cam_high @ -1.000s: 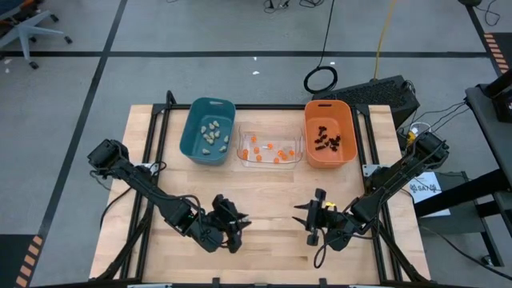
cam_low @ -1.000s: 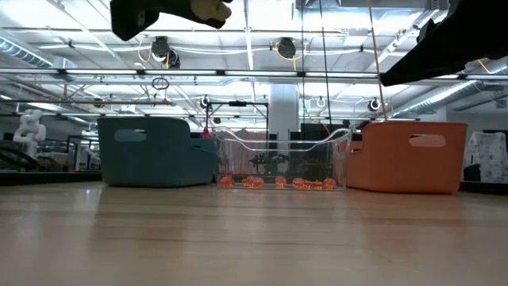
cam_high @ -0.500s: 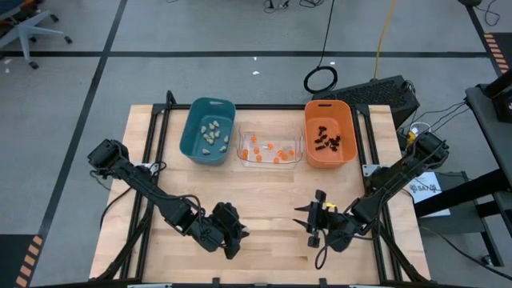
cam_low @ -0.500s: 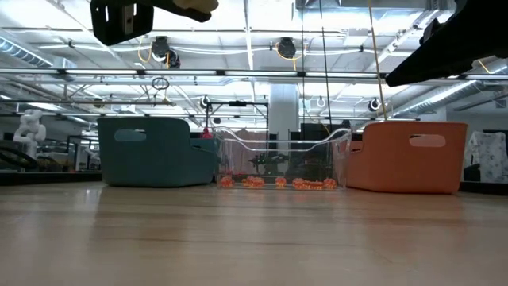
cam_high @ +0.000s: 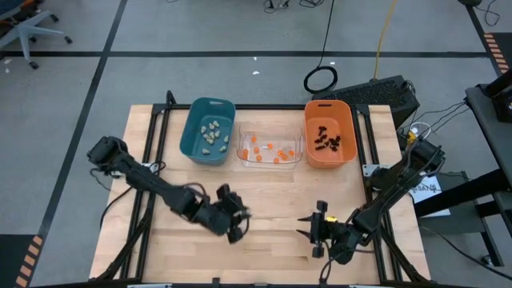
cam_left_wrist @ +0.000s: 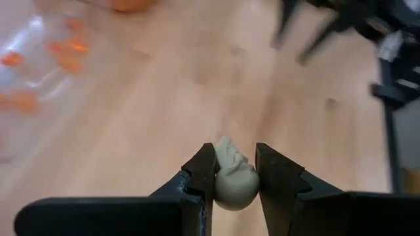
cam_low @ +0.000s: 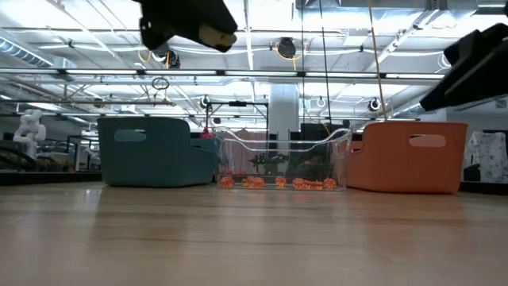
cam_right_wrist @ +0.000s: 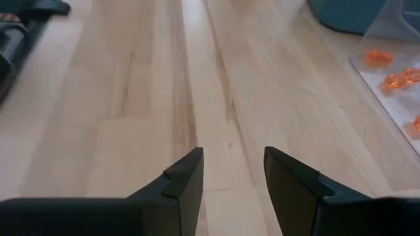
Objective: Sort Halloween decoration
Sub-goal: Put the white skull toy into the blue bin
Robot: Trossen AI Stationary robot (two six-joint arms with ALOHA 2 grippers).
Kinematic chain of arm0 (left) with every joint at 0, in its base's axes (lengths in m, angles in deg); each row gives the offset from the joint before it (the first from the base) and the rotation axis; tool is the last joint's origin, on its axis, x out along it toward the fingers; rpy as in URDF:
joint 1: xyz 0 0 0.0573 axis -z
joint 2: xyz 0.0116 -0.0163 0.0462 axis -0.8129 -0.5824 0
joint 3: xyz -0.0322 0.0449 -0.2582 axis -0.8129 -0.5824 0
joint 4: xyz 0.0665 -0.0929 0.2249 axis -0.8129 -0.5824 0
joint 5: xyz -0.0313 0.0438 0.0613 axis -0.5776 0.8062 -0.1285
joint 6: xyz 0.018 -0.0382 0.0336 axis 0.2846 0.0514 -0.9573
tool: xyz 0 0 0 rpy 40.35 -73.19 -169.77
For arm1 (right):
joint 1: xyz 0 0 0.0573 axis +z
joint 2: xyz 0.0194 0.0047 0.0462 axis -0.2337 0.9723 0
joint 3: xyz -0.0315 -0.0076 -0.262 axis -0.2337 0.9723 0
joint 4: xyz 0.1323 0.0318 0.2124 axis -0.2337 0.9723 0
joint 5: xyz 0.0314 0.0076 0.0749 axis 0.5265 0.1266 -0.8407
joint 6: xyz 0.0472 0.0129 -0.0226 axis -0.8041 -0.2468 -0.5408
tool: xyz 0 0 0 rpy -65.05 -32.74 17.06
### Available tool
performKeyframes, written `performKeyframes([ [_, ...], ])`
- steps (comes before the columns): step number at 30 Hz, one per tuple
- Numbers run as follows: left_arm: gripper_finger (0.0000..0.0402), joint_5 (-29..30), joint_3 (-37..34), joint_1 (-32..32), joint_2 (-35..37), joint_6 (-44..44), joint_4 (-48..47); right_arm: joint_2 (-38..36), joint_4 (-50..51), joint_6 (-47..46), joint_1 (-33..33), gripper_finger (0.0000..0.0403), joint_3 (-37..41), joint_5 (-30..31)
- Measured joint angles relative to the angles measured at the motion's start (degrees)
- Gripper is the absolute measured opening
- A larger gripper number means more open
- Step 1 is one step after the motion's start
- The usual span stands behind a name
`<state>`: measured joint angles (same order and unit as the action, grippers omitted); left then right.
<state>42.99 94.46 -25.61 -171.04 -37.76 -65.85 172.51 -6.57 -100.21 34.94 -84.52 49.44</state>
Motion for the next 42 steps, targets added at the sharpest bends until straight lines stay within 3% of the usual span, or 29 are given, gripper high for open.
performKeyframes([
  [6,0.0083,-0.6,0.0,-9.0,5.5,-4.3,-6.8,4.9,-1.1,0.1,0.6,0.0144,0.0,4.6],
  [18,0.0083,-3.4,0.0,-33.0,13.8,-7.4,-27.1,8.1,-3.3,6.3,-2.2,0.0144,0.0,4.8],
  [32,0.0083,-5.7,0.0,-57.1,3.9,-14.9,-28.8,8.1,-3.3,8.4,-5.4,0.0144,0.0,4.3],
  [37,0.0090,-8.9,0.0,-60.0,-1.8,-17.9,-28.7,8.1,-3.3,9.3,-5.5,0.0144,0.0,0.0],
  [42,0.0131,-5.8,0.0,-59.8,-4.8,-18.0,-28.1,6.2,-2.9,9.3,-5.5,0.0144,0.0,-2.9],
])
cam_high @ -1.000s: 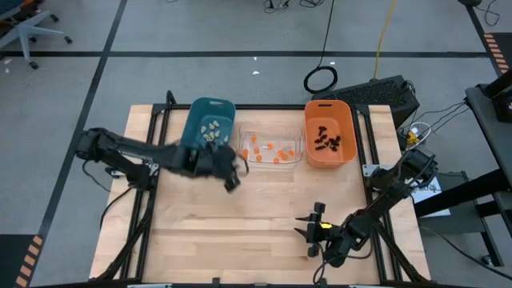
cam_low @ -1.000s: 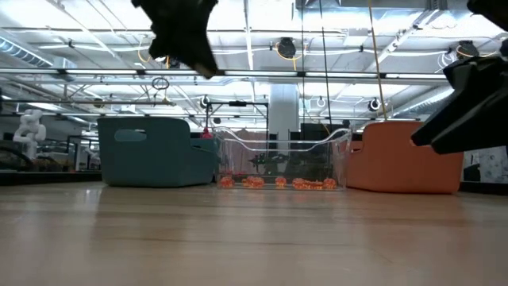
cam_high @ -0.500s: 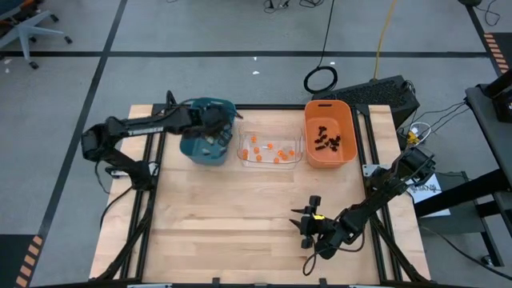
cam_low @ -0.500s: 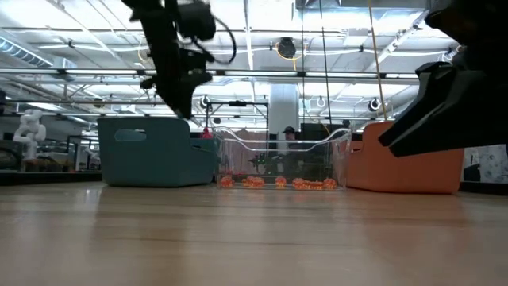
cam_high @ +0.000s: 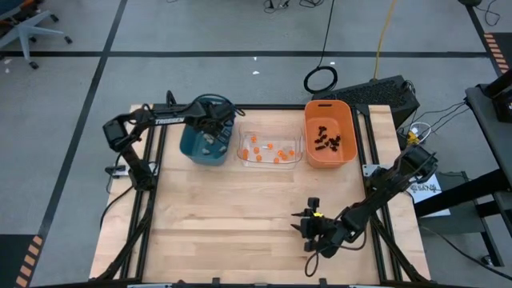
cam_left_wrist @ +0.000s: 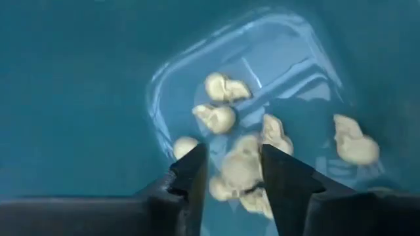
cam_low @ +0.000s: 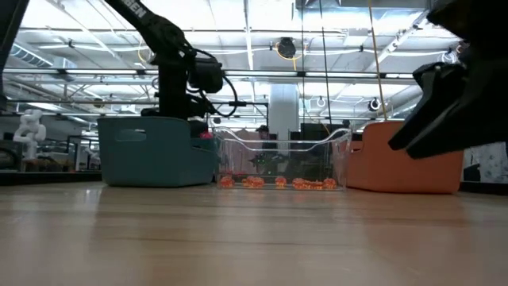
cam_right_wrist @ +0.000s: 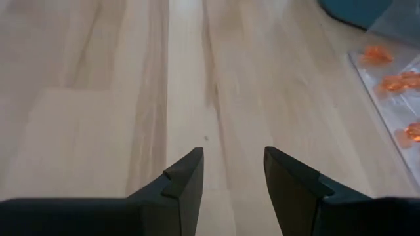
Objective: Sort Halloween decoration
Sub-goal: Put the white skull toy into the blue bin, then return to Home Position
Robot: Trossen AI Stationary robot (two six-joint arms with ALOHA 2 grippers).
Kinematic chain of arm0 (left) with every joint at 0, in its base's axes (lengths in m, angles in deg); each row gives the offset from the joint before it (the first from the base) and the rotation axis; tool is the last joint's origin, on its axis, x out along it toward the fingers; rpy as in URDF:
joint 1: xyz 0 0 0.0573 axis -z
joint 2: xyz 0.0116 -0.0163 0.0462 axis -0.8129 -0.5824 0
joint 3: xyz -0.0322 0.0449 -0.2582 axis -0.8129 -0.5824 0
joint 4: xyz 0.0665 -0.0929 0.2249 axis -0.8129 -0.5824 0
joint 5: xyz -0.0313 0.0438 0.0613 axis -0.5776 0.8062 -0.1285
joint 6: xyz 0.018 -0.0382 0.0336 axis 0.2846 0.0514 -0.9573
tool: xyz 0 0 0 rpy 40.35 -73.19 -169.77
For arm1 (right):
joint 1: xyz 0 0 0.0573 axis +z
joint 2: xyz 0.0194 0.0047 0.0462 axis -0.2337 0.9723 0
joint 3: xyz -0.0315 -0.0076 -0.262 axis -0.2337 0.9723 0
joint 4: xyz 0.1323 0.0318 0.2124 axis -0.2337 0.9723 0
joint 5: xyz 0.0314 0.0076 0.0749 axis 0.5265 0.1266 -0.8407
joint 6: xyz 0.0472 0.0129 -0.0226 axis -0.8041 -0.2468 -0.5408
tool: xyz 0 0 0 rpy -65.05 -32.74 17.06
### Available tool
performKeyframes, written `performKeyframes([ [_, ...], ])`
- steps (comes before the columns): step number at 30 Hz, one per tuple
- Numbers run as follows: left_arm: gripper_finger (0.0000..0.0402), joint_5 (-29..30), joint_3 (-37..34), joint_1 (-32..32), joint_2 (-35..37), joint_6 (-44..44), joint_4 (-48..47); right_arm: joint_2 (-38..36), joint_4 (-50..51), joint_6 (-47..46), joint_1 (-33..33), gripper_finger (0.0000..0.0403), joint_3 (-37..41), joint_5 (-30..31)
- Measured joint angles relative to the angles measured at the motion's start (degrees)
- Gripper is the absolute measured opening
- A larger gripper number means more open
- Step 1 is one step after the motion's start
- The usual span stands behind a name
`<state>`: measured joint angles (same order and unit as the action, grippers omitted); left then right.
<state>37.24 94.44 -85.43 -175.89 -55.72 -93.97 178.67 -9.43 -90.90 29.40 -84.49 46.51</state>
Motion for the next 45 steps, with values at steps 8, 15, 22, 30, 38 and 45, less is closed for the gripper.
performKeyframes([
  [8,0.0195,0.4,0.0,1.8,1.8,-1.2,1.4,-7.8,5.3,1.3,0.3,0.0144,0.0,-0.2],
  [15,0.0151,2.4,0.0,9.8,11.1,1.4,1.5,-16.8,10.9,3.9,0.5,0.0144,0.0,-2.4],
  [22,0.0053,9.8,0.0,27.0,23.8,-0.4,3.2,-28.4,13.0,14.9,1.2,0.0132,0.0,-6.2],
  [30,0.0018,16.8,0.0,49.2,27.2,-5.9,2.8,-40.9,23.5,18.6,1.2,0.0020,0.0,-6.4],
  [38,0.0022,17.0,0.0,54.4,22.7,-2.7,3.1,-49.0,20.5,24.9,1.1,0.0005,6.4,-8.5],
  [45,0.0022,16.2,-12.6,57.0,21.0,-7.0,23.5,-56.2,6.9,28.3,0.8,0.0001,18.2,-12.4],
])
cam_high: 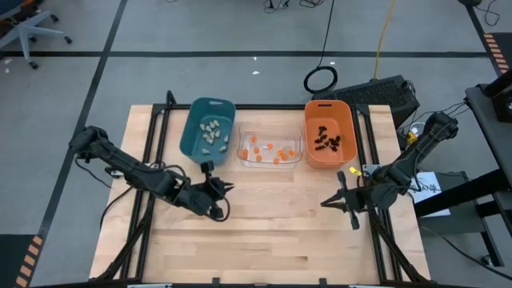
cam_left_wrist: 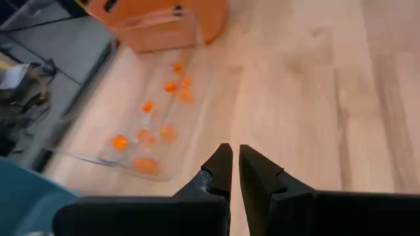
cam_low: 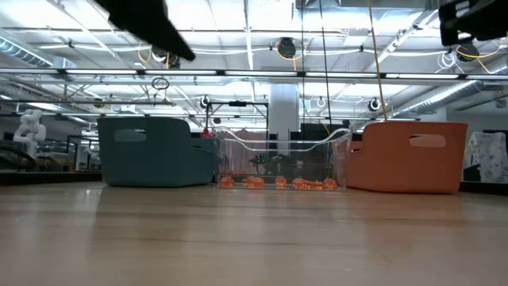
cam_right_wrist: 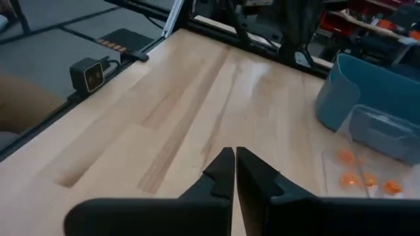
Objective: Sort Halloween decoration
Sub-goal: Return to Home Position
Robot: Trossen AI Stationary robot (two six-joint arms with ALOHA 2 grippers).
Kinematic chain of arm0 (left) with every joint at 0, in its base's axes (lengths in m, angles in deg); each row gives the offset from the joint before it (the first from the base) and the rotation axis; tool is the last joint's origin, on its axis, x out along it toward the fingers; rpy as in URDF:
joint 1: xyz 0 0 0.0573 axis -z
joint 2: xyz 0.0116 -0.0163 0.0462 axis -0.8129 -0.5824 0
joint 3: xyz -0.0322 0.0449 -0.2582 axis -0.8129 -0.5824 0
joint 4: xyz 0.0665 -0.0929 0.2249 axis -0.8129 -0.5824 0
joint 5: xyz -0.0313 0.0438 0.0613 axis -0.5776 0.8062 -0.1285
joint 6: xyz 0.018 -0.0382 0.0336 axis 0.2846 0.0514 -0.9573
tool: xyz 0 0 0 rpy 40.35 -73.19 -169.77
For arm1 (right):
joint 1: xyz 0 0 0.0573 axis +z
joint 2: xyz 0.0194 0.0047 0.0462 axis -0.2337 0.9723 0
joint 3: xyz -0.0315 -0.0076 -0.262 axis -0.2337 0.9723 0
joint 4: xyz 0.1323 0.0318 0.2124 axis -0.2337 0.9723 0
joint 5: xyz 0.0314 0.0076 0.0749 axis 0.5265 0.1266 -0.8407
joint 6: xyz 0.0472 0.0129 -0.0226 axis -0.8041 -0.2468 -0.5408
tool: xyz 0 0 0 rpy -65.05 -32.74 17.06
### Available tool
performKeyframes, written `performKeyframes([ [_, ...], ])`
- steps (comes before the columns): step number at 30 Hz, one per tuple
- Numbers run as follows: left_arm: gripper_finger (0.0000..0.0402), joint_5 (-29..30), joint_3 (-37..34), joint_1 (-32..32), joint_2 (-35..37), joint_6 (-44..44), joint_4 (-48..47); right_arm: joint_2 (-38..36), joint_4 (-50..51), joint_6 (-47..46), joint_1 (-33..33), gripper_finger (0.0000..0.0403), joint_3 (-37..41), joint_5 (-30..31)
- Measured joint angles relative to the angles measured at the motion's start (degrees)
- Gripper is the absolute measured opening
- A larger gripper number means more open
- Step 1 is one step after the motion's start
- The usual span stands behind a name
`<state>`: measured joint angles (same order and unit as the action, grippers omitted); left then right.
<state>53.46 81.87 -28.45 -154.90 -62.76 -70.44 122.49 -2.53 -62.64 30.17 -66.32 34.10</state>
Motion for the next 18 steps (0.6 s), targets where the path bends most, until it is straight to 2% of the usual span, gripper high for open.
performKeyframes([
  [5,0.0022,-0.1,-9.1,4.2,1.6,-1.2,15.9,-4.0,-1.8,-2.6,0.0,0.0001,4.5,-2.7],
  [7,0.0022,0.4,-12.2,5.9,1.9,-4.5,22.5,-5.4,-2.9,-2.8,0.0,0.0001,6.1,-2.9],
  [9,0.0022,0.3,-16.5,7.3,1.9,-10.8,33.2,-6.7,-4.2,-2.4,0.0,0.0001,7.7,-2.9],
  [13,0.0017,-7.3,-26.4,7.7,3.0,-22.6,56.9,-9.5,-5.5,-2.4,0.0,0.0001,10.4,-2.9],
  [15,0.0006,-10.5,-30.9,6.5,4.1,-24.3,65.3,-10.9,-6.3,-2.3,0.0,0.0000,11.4,-2.9],
  [18,0.0002,-14.2,-36.7,4.8,6.8,-24.3,73.2,-13.1,-6.4,-1.5,0.0,0.0000,12.5,-3.0],
])
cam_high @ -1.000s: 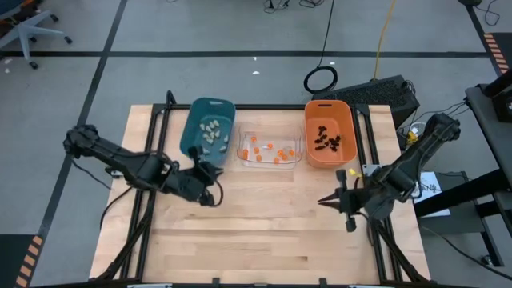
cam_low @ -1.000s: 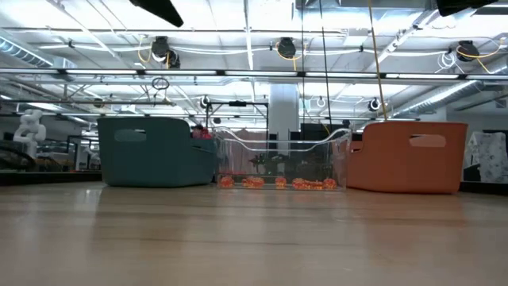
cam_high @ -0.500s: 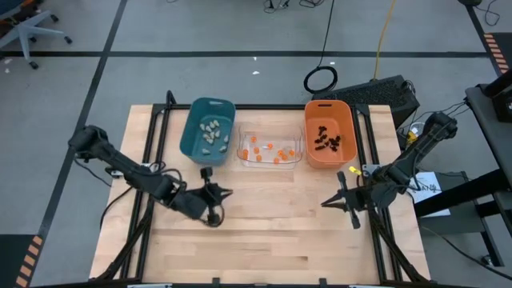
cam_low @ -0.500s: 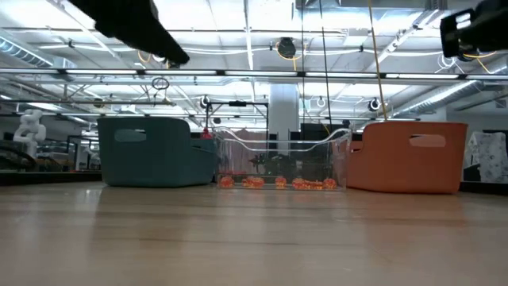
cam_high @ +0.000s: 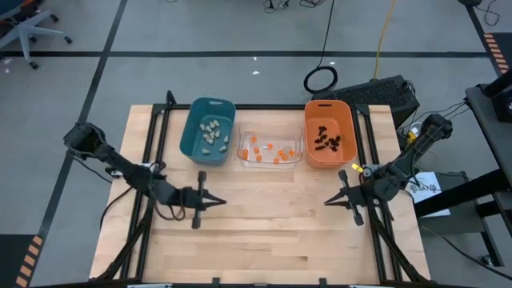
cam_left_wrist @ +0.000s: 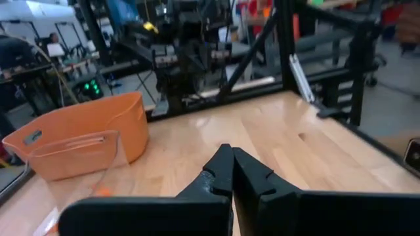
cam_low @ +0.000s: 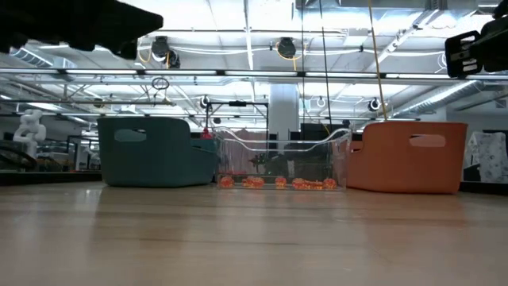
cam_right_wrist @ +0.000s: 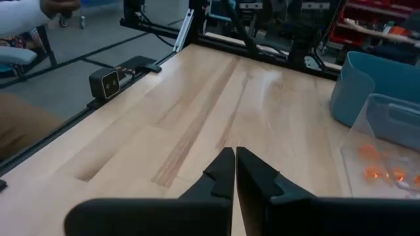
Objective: Sort Halloween decoration
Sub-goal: Return to Home Position
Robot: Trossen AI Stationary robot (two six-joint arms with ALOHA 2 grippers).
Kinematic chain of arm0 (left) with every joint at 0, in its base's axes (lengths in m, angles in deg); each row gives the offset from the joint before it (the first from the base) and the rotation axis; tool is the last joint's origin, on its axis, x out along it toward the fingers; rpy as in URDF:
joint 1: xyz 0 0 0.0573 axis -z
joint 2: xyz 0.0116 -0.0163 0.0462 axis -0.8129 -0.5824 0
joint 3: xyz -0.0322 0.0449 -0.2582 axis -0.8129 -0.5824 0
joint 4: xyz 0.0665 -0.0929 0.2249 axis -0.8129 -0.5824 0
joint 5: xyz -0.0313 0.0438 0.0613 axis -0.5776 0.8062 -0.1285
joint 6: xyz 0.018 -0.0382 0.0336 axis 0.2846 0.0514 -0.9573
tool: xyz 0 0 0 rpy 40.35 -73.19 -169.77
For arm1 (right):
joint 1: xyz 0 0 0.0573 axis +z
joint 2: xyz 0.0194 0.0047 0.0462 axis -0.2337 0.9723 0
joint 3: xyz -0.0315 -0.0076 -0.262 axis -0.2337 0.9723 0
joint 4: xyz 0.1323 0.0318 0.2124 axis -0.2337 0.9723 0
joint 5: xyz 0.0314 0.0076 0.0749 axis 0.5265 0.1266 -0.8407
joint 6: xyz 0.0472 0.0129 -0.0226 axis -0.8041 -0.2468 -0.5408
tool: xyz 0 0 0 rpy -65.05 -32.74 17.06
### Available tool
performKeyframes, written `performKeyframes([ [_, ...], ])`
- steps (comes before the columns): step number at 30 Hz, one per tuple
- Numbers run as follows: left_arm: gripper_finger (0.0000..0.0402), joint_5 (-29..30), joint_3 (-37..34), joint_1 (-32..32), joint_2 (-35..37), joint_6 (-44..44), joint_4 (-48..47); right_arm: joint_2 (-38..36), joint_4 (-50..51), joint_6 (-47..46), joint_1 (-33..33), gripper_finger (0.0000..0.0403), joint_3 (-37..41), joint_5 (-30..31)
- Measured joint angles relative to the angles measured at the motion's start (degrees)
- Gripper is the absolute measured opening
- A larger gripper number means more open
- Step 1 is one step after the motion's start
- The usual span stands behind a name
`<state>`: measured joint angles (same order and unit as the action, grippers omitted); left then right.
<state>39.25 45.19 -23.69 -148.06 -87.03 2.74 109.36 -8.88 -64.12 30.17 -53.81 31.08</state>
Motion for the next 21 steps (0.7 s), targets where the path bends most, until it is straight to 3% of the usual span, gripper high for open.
performKeyframes([
  [13,0.0000,-2.8,-15.2,-0.6,16.8,2.0,4.1,-12.4,0.1,6.0,0.0,0.0000,5.4,-2.3],
  [21,0.0000,-6.0,-16.2,-0.6,23.1,1.0,-1.2,-22.5,3.3,9.0,-0.2,0.0000,7.7,-2.9],
])
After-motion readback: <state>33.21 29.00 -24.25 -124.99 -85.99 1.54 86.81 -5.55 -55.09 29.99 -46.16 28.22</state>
